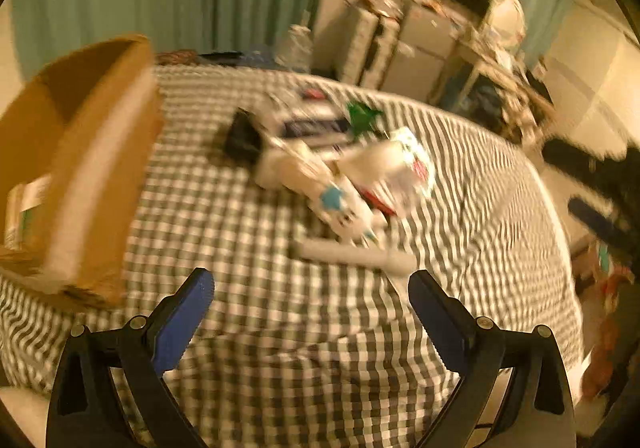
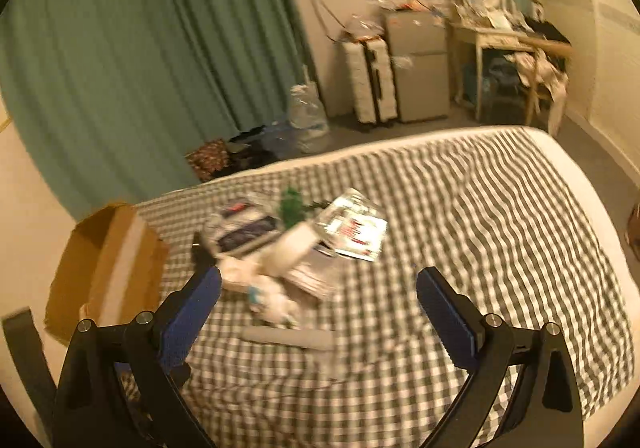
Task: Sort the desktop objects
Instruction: 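Move both open tools back over the cluttered bed, then grasp the white tube with the left tool while the right grasps the clear comb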
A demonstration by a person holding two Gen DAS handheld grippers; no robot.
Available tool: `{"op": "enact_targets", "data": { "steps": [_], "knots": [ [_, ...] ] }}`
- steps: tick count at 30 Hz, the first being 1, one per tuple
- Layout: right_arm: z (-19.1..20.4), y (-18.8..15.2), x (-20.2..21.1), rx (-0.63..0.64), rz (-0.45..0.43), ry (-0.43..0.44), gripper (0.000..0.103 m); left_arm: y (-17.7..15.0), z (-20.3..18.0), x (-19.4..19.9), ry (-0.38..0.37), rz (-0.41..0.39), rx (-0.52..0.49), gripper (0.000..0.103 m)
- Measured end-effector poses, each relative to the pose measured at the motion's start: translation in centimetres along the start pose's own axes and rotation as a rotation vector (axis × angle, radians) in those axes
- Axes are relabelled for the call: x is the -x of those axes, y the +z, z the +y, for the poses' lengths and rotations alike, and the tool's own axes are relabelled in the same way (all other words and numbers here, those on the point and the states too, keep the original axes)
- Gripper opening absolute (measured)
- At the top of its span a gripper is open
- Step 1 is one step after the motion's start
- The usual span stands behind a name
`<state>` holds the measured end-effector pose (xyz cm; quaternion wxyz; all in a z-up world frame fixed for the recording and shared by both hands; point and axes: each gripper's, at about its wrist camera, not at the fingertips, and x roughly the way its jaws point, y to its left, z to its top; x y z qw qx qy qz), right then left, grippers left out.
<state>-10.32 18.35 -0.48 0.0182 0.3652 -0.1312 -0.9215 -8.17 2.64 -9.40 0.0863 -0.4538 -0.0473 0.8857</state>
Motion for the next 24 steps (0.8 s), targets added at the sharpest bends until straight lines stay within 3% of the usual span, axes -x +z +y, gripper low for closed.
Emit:
{"op": "enact_targets", "data": {
  "steps": [5, 9, 13, 18, 19, 21, 22, 24],
  "knots": [
    [-2.9, -1.0, -2.7, -0.033, 0.039, 0.019, 0.099, -0.8, -1.6, -3.7, -0.006, -0.012, -0.146, 0.100],
    [-3.8, -2.0, -5.4, -0.055, 0.103, 0.037, 0.099, -0.8, -1.5, -6.8, 0.040, -0.005, -0.256, 0.100],
    [-4.4, -2.8, -7.4, -0.055, 0.153, 0.025, 0.099, -0.6, -1.0, -9.5, -0.011, 0.044, -0.286, 0.100],
    [-5.7, -2.9, -8.3, -0.081, 0.156, 0.000, 0.099, -0.4, -2.0, -11.0, -0.056, 0.001, -0.391, 0.100],
    [-6.0, -3.0, -8.4, -0.094, 0.159, 0.001, 0.099, -0.4, -2.2, -11.4, -0.063, 0.006, -0.421, 0.097],
    [-6.5, -3.1, -8.7, -0.116, 0.168, -0.007, 0.099, -0.4, -2.4, -11.9, -0.129, 0.047, -0.462, 0.074],
    [-6.7, -3.2, -8.7, -0.123, 0.175, -0.008, 0.099, -0.5, -2.5, -12.0, -0.184, 0.071, -0.482, 0.058],
    [-6.9, -3.3, -8.8, -0.128, 0.185, -0.017, 0.099, -0.8, -2.2, -11.7, -0.218, 0.074, -0.500, 0.050]
  ]
}}
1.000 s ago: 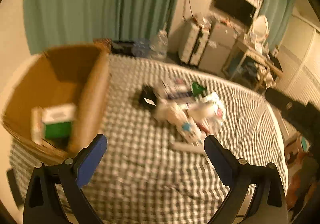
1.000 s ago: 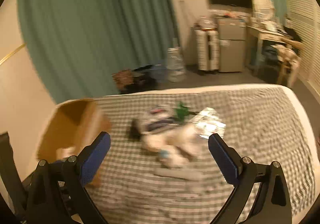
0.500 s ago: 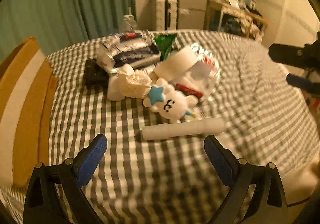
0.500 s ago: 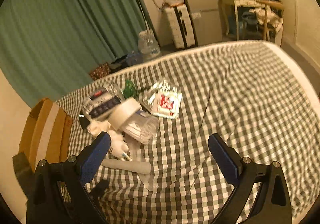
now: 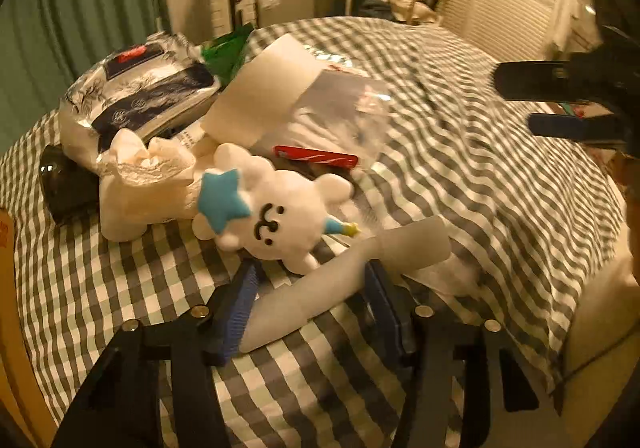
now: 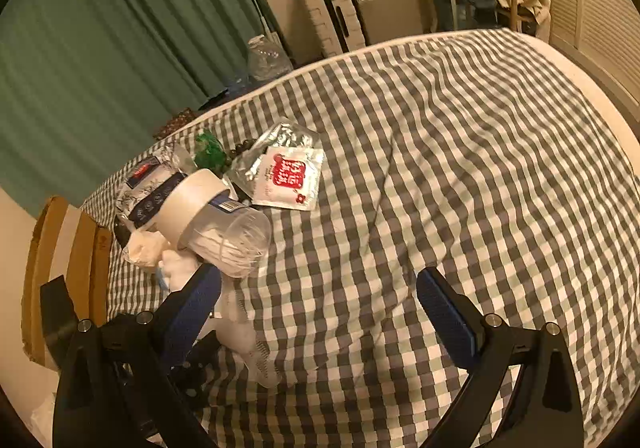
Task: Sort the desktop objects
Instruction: 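Grasp the white tube with the left tool while the right grasps the clear comb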
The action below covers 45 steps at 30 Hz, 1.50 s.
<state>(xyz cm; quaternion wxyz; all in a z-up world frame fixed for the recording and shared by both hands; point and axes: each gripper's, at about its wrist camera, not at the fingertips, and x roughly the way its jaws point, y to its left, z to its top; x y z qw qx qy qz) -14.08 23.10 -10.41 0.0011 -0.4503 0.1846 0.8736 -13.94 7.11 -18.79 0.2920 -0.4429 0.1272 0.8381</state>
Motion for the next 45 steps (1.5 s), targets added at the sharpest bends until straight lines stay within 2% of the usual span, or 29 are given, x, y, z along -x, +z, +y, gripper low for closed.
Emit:
{"op": "enact_targets", "data": {
  "steps": [5, 6, 9, 11, 14, 19, 21, 22, 23, 24, 25, 27, 30, 31, 32, 33, 35, 37, 39, 41, 42, 45],
  "knots": [
    [1.0, -0.4, -0.2, 0.015, 0.023, 0.023, 0.099, -0.7, 0.0, 1.4, -0.035, 0.034, -0.037, 0.016],
    [1.4, -0.6, -0.3, 0.033, 0.028, 0.024, 0.099, -1.0, 0.0, 1.8, -0.044, 0.042, -0.040, 0.014],
    [2.8, -1.1, -0.5, 0.093, 0.037, 0.007, 0.099, -1.9, -0.6, 2.7, -0.092, 0.082, -0.032, 0.014],
    [3.4, -1.5, -0.7, 0.111, 0.052, -0.002, 0.099, -2.5, -1.4, 3.0, -0.092, 0.095, -0.067, 0.014],
    [3.8, -1.9, -1.1, 0.113, 0.065, 0.010, 0.099, -2.5, -1.8, 2.4, -0.055, 0.096, -0.091, 0.017],
    [4.0, -2.2, -1.5, 0.133, 0.079, -0.001, 0.099, -1.4, -1.2, 0.9, 0.037, 0.085, -0.081, 0.027],
    [3.6, -2.2, -1.8, 0.115, 0.087, 0.004, 0.099, -1.3, -1.1, 0.8, 0.026, 0.107, -0.086, 0.030],
    [3.3, -2.1, -1.9, 0.106, 0.091, 0.005, 0.099, -1.3, -0.9, 0.9, 0.018, 0.119, -0.089, 0.042],
    [3.0, -2.1, -2.2, 0.096, 0.099, 0.008, 0.099, -1.4, -0.5, 0.9, 0.013, 0.142, -0.090, 0.078],
    [2.9, -2.0, -2.4, 0.089, 0.104, 0.009, 0.099, -1.6, -0.2, 0.5, -0.022, 0.181, -0.085, 0.095],
    [2.7, -1.9, -2.4, 0.081, 0.106, 0.009, 0.099, -2.0, 0.2, 0.4, -0.067, 0.211, -0.087, 0.103],
    [2.6, -1.8, -2.4, 0.074, 0.098, 0.002, 0.099, -3.0, 0.1, 1.0, -0.093, 0.191, -0.132, 0.103],
    [2.7, -1.7, -2.6, 0.079, 0.098, 0.002, 0.099, -3.7, 0.0, 1.1, -0.119, 0.195, -0.148, 0.094],
    [2.7, -1.7, -2.7, 0.080, 0.100, -0.001, 0.099, -3.7, -0.2, 1.3, -0.143, 0.185, -0.144, 0.077],
    [2.8, -1.7, -2.8, 0.083, 0.106, -0.002, 0.099, -3.2, -0.4, 1.2, -0.156, 0.173, -0.146, 0.038],
    [2.8, -1.7, -2.9, 0.085, 0.109, -0.005, 0.099, -3.2, -0.6, 1.5, -0.190, 0.164, -0.150, 0.018],
    [2.8, -1.7, -3.1, 0.089, 0.113, -0.007, 0.099, -3.2, -1.0, 1.7, -0.209, 0.167, -0.148, 0.014],
    [2.9, -1.7, -3.1, 0.099, 0.114, 0.008, 0.099, -3.7, -0.9, 2.2, -0.180, 0.161, -0.129, 0.014],
    [3.4, -1.9, -3.2, 0.129, 0.121, 0.031, 0.095, -3.8, 0.3, 3.0, -0.153, 0.136, -0.022, 0.014],
    [4.4, -2.2, -3.6, 0.172, 0.144, 0.047, 0.071, -3.7, 1.3, 4.0, -0.128, 0.116, 0.075, 0.014],
    [5.0, -2.5, -4.0, 0.196, 0.160, 0.056, 0.067, -3.9, 2.4, 4.5, -0.094, 0.109, 0.126, 0.014],
    [6.9, -3.3, -5.8, 0.276, 0.207, 0.048, 0.065, -5.0, 5.1, 5.2, -0.012, 0.107, 0.215, 0.014]
  ]
}}
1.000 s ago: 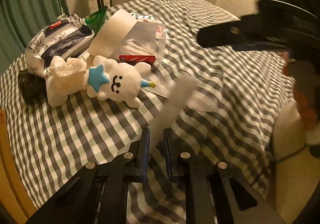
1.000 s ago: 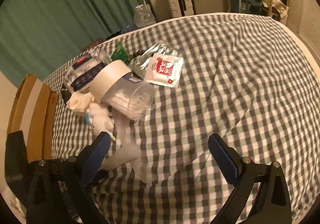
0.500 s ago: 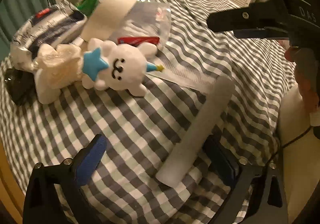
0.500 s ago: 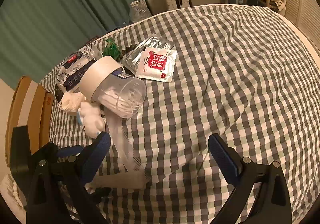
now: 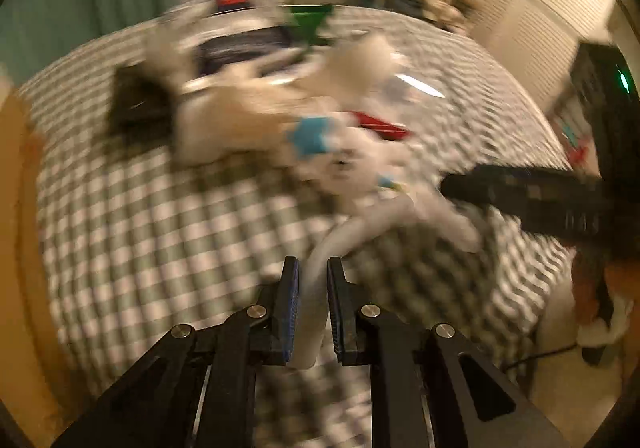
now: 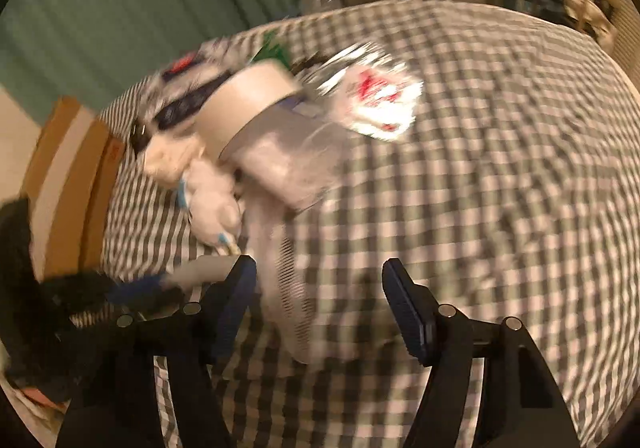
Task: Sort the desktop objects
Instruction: 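Grasp the white tube with the left tool while the right grasps the clear comb, then lift the white tube and clear comb and carry both to the cardboard box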
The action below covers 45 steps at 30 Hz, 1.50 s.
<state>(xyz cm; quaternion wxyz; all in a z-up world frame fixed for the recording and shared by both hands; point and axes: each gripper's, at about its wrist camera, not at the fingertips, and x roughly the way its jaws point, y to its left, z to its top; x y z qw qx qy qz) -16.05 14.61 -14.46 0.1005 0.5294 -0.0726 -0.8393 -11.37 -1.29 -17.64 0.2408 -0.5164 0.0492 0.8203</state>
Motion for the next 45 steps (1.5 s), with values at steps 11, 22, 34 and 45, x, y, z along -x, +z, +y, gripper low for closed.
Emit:
{"op": "enact_targets", "data": {
  "steps": [11, 22, 34, 45],
  "knots": [
    [4.2, -0.9, -2.7, 0.201, 0.081, -0.096, 0.028, 0.5, 0.4, -2.2, -0.032, 0.021, 0.064, 0.016],
    [4.8, -2.9, 1.2, 0.117, 0.086, -0.034, 0.026, -0.5, -1.2, 0.6, -0.071, 0.017, 0.063, 0.008],
    [4.6, -4.3, 7.5, 0.070, 0.017, 0.001, 0.026, -2.8, -2.2, 3.8, -0.085, -0.038, 0.106, 0.008],
    [5.8, -5.6, 10.2, 0.087, -0.047, 0.029, 0.026, -1.9, -4.2, 5.3, -0.087, -0.113, 0.038, 0.006]
  ]
}}
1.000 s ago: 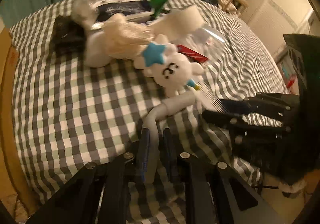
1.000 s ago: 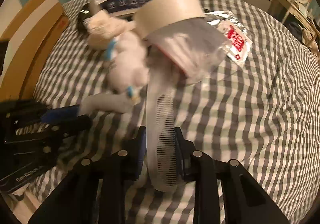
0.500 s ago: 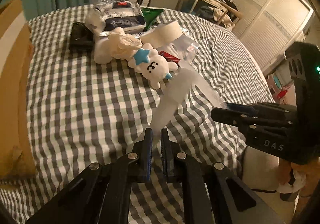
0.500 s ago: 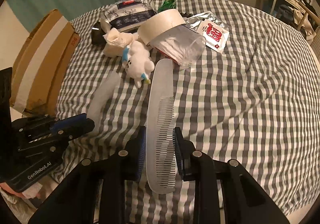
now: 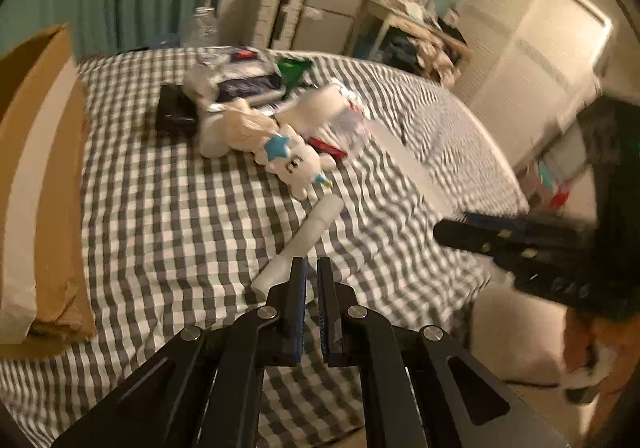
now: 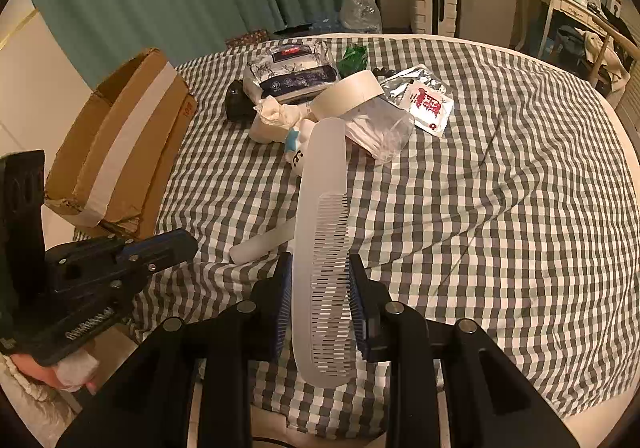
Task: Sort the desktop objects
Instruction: 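Lift the white tube and clear comb and carry both to the cardboard box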
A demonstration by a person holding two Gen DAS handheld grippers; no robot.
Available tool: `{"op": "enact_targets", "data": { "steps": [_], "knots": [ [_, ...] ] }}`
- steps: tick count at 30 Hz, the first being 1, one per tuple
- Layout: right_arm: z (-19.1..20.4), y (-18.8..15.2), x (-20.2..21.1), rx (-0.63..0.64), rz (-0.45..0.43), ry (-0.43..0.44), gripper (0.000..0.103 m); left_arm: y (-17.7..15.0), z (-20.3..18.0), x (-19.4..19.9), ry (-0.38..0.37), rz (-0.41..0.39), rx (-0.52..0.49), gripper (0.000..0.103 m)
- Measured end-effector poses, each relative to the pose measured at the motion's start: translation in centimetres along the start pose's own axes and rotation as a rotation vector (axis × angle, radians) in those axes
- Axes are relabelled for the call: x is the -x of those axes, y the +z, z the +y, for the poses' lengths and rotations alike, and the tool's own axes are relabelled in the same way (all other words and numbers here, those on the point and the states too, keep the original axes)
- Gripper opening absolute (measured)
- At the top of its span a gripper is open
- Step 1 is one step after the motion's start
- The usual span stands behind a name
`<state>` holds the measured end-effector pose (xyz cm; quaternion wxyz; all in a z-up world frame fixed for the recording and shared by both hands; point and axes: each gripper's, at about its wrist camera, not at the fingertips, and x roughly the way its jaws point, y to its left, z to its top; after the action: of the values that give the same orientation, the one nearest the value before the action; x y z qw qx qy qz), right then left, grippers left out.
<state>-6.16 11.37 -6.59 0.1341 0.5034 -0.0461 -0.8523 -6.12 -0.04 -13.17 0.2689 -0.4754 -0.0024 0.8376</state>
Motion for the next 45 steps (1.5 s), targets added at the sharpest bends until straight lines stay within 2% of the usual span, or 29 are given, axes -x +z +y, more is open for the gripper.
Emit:
{"op": "enact_targets", "data": {
  "steps": [2, 4, 7, 9, 10, 11, 13, 18, 19, 21, 22, 23, 25, 27, 29, 32, 36, 40, 45],
  "knots": [
    [-0.1, -0.2, -0.3, -0.007, 0.004, 0.004, 0.026, -0.1, -0.3, -1.7, 0.011, 0.037, -0.028, 0.019],
    [-0.3, -0.4, -0.4, -0.011, 0.005, 0.003, 0.026, -0.1, -0.6, -3.6, 0.046, 0.076, -0.049, 0.023],
    [-1.1, -0.3, -0.4, -0.025, 0.005, 0.012, 0.026, 0.2, -0.4, -6.6, 0.097, 0.147, -0.056, 0.023],
    [-1.5, -0.1, -0.6, -0.034, 0.007, 0.018, 0.026, 0.5, -0.4, -8.1, 0.114, 0.160, -0.068, 0.032],
    [-1.6, -0.1, -0.7, -0.040, 0.009, 0.019, 0.026, 0.8, -0.4, -8.4, 0.135, 0.145, -0.082, 0.049],
    [-1.9, 0.0, -0.9, -0.046, 0.010, 0.022, 0.026, 1.2, -0.5, -8.7, 0.147, 0.122, -0.100, 0.059],
    [-2.3, 0.2, -1.4, -0.058, 0.019, 0.033, 0.026, 1.7, -0.2, -9.4, 0.131, 0.138, -0.098, 0.060],
    [-3.0, 0.4, -2.0, -0.083, 0.033, 0.043, 0.026, 2.1, 0.8, -10.9, 0.150, 0.169, -0.137, 0.059],
    [-3.1, 0.4, -2.0, -0.086, 0.035, 0.046, 0.026, 2.1, 1.1, -11.1, 0.144, 0.172, -0.140, 0.055],
    [-3.3, 0.3, -2.1, -0.092, 0.036, 0.046, 0.026, 2.1, 1.6, -11.0, 0.155, 0.161, -0.137, 0.030],
    [-3.3, 0.3, -2.1, -0.093, 0.036, 0.046, 0.026, 2.2, 2.1, -10.7, 0.157, 0.161, -0.121, 0.021],
    [-3.3, 0.3, -2.0, -0.092, 0.036, 0.042, 0.026, 2.3, 2.7, -10.3, 0.122, 0.157, -0.085, 0.012],
    [-3.2, 0.4, -1.8, -0.087, 0.033, 0.036, 0.026, 2.3, 3.5, -8.9, 0.060, 0.127, -0.022, 0.009],
    [-2.7, 0.6, -1.4, -0.077, 0.025, 0.033, 0.026, 2.1, 3.3, -7.5, 0.045, 0.096, -0.015, 0.009],
    [-2.1, 0.8, -0.6, -0.064, 0.008, 0.029, 0.026, 1.9, 3.0, -5.4, 0.031, 0.048, -0.011, 0.009],
    [-0.8, 1.3, 1.1, -0.044, -0.026, 0.036, 0.026, 2.2, 2.8, -1.2, -0.035, -0.046, 0.039, 0.009],
    [1.9, 2.3, 3.8, -0.005, -0.082, 0.062, 0.026, 4.0, 3.6, 4.1, -0.030, -0.146, 0.105, 0.009],
    [5.6, 3.7, 6.2, 0.054, -0.135, 0.088, 0.026, 6.0, 5.6, 9.0, -0.032, -0.206, 0.192, 0.009],
    [12.2, 5.8, 8.0, 0.173, -0.194, 0.119, 0.026, 7.8, 9.5, 14.6, 0.057, -0.239, 0.201, 0.010]
  ]
}}
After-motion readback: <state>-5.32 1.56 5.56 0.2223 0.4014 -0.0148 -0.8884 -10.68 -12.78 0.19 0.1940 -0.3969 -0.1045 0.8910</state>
